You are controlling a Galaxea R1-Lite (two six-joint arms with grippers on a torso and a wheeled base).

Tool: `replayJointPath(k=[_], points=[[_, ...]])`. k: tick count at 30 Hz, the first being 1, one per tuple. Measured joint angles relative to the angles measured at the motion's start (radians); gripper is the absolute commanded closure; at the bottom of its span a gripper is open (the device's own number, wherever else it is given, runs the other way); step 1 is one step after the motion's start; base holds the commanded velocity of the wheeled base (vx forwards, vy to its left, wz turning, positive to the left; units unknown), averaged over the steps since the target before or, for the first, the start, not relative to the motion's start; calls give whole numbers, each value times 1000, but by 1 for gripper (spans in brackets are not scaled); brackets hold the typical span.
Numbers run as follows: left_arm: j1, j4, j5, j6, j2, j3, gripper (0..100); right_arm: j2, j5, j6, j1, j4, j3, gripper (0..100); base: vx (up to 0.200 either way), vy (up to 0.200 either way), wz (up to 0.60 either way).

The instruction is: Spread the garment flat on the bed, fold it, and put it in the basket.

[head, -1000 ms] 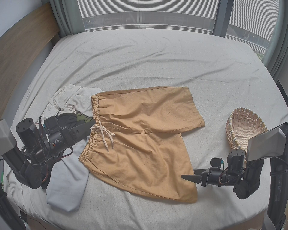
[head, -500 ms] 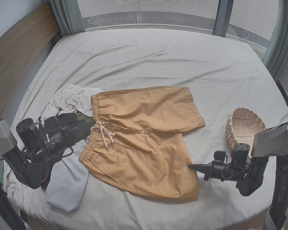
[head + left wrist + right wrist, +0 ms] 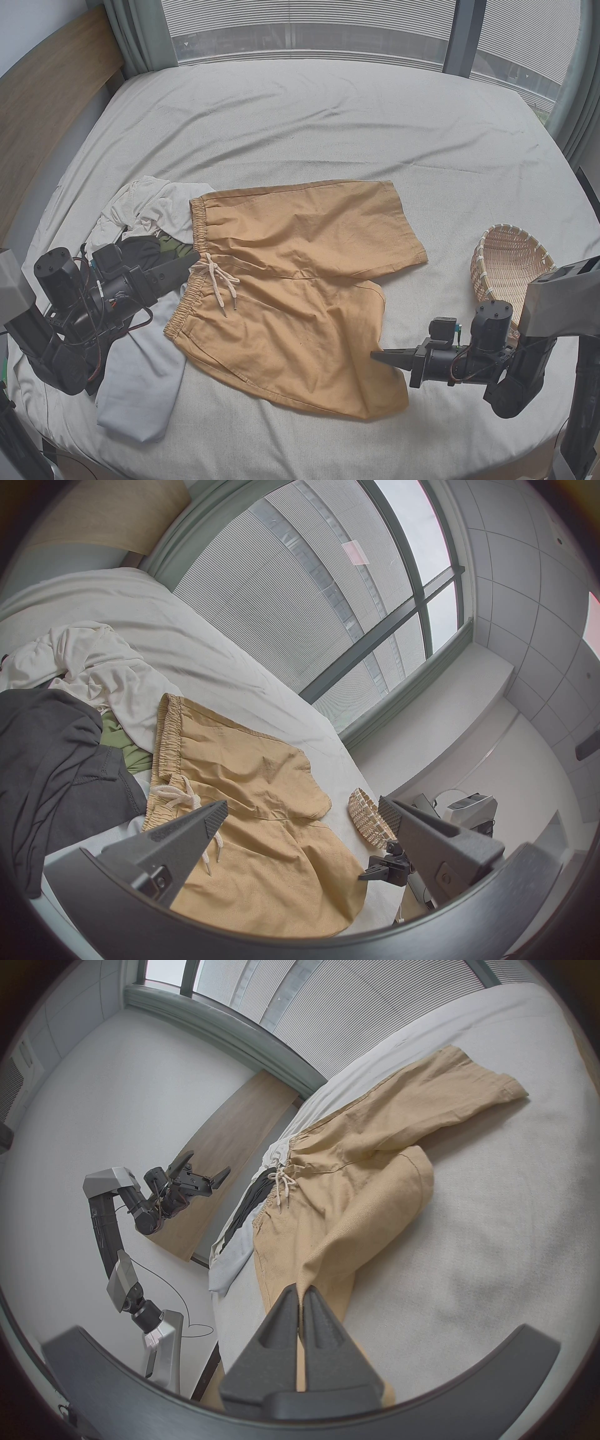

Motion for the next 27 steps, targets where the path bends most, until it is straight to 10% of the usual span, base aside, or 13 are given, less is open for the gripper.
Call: replayJointPath(k=[13,14,27], points=[[1,0,0,8,0,13,0,55,-37,-3,82,0,-51,100,0,0,0],[0,0,0,10,0,14,0,57,-37,-3,83,0,-53,0,0,0,0],[-1,0,1,58,17,14,0,68,-34,14,130,-1,-84,0,0,0,0]])
